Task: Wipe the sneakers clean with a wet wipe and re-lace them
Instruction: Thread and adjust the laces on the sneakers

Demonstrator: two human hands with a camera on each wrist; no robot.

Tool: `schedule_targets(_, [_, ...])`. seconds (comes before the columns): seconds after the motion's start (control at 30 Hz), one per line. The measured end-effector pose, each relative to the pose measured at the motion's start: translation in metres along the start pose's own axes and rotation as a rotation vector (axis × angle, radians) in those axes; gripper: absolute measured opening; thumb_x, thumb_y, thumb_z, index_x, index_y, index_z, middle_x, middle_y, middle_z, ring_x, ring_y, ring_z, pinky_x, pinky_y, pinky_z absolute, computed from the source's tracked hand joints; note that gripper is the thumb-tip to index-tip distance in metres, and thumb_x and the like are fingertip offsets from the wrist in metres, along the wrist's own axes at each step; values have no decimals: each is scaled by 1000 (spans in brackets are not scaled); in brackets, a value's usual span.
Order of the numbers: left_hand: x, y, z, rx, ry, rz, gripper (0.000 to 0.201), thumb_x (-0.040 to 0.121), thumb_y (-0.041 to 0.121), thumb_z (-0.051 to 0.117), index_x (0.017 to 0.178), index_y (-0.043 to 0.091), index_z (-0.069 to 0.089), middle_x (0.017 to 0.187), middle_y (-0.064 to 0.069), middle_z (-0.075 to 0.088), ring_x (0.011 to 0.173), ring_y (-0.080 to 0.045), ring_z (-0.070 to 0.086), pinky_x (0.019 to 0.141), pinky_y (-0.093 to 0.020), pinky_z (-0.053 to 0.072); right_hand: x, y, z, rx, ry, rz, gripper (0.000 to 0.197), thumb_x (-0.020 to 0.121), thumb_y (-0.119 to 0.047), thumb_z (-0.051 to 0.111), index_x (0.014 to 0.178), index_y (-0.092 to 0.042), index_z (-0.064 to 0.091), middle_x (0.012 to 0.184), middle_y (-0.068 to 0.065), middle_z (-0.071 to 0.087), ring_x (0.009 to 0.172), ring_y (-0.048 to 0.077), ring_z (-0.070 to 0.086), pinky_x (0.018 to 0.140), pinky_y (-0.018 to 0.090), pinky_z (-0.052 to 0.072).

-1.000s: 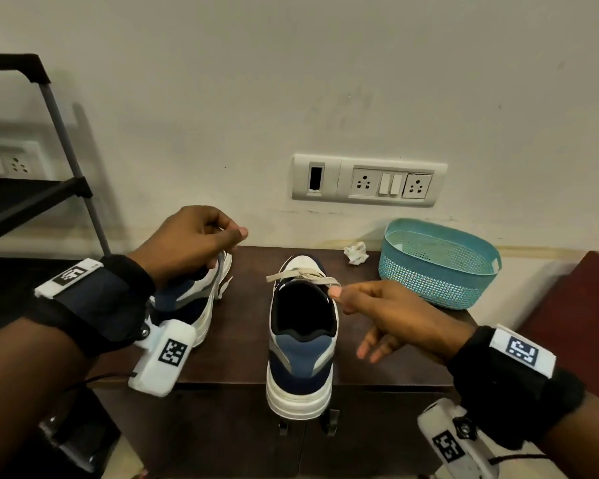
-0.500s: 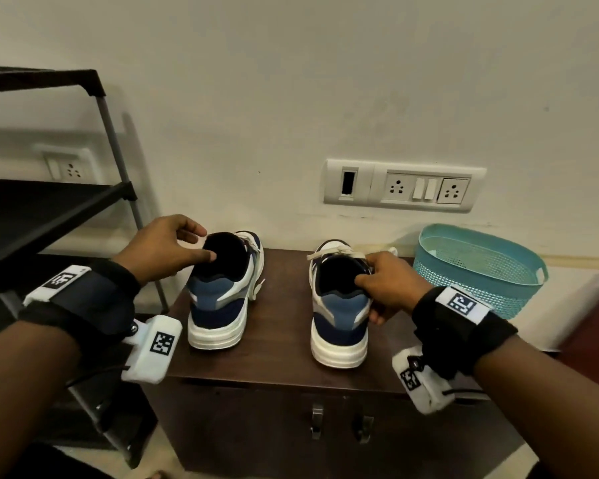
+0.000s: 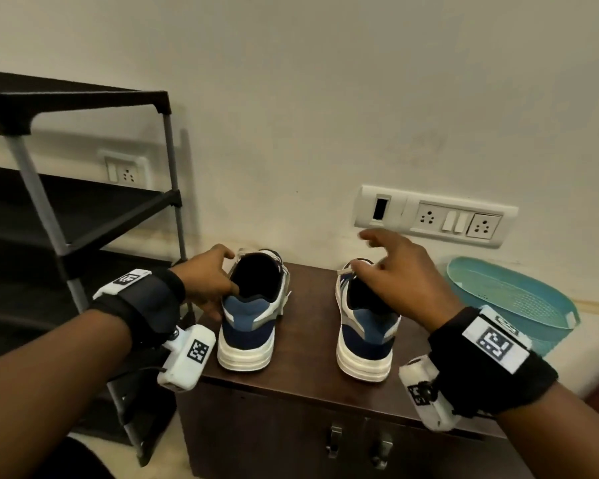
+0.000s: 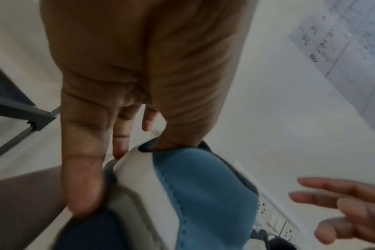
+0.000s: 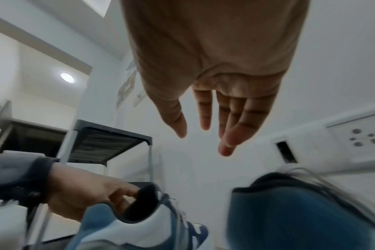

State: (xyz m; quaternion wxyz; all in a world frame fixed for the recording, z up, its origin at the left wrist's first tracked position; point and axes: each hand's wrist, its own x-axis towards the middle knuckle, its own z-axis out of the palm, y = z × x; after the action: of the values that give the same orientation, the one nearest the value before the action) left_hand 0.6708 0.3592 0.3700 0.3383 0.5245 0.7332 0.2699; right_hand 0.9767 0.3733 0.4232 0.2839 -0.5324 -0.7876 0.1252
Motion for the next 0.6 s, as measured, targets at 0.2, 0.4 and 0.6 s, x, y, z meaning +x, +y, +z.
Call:
schedule_targets(0.2, [-29, -1, -7, 171, -20, 41, 81, 82, -1, 73, 146, 20, 30, 100, -14, 69, 82, -38, 74, 62, -54, 62, -5, -47, 51, 382, -380, 7, 20, 91, -27, 69, 105, -14, 73, 89, 6, 74, 87, 27, 73, 81, 49, 62])
schedule_targets(0.4, [-36, -10, -12, 133, -28, 101, 63, 82, -2, 74, 133, 25, 47, 104, -4, 70, 78, -28, 75, 58, -46, 63, 1, -50, 84, 160, -554, 77, 41, 90, -43, 73, 69, -10, 61, 63, 3, 55, 58, 18, 59, 63, 37, 61])
schedule_targets(0.6, [-28, -3, -12, 252, 36, 425, 86, 73, 26, 89, 141, 43, 39, 128, 9, 47, 101, -11, 63, 76, -27, 60, -1, -57, 90, 144, -421, 23, 42, 88, -55, 71, 68, -26, 48, 68, -6, 56, 60, 10, 53, 54, 26, 45])
